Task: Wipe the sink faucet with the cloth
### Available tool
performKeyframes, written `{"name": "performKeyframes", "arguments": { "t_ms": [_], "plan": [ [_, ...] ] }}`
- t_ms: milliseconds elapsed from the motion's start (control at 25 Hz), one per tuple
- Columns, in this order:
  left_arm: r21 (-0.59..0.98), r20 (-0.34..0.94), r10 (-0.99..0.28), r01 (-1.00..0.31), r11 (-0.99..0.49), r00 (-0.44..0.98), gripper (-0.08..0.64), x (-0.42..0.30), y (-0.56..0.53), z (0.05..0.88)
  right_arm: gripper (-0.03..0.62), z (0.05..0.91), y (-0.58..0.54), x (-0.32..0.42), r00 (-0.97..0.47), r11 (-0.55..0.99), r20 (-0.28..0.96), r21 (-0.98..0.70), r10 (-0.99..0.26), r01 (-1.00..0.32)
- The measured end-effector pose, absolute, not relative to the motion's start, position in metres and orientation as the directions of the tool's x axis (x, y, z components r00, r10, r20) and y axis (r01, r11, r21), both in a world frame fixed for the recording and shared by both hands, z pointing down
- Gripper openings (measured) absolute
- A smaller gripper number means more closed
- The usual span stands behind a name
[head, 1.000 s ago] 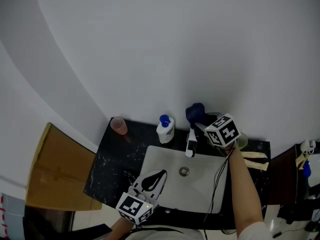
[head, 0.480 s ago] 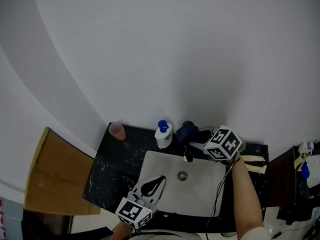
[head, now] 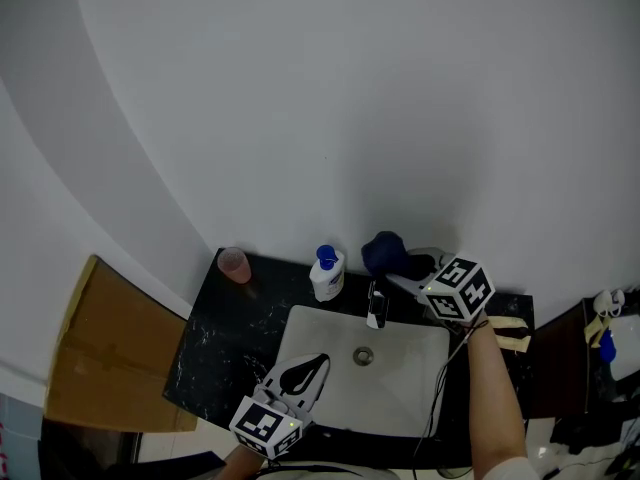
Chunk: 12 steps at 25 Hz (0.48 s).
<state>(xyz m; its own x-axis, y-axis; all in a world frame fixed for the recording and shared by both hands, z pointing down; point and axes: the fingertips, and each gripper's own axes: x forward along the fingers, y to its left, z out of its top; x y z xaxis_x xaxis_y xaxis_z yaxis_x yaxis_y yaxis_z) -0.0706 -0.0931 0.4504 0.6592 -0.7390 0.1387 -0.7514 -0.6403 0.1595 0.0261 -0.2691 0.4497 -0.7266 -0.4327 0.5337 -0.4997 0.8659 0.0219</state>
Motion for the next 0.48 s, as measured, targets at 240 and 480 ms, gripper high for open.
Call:
{"name": "performKeyframes", "arguments": {
  "t_ms": [240,480],
  "plan": [
    [0.164,0.136,-0.742,-0.754,-0.637,0.656,0.002,-0.068,-0.097,0.445,0.126,0.477,-0.264,0.017,-0.712,0.886,0.607,-0.028,-0.353,-0.463],
    [0.168,0.129,-0.743,-0.753,-0.637,0.657,0.002,-0.070,-0.096,0.450,0.126,0.468,-0.309,0.058,-0.586,0.734,0.550,0.076,-0.596,-0.675]
  ]
}}
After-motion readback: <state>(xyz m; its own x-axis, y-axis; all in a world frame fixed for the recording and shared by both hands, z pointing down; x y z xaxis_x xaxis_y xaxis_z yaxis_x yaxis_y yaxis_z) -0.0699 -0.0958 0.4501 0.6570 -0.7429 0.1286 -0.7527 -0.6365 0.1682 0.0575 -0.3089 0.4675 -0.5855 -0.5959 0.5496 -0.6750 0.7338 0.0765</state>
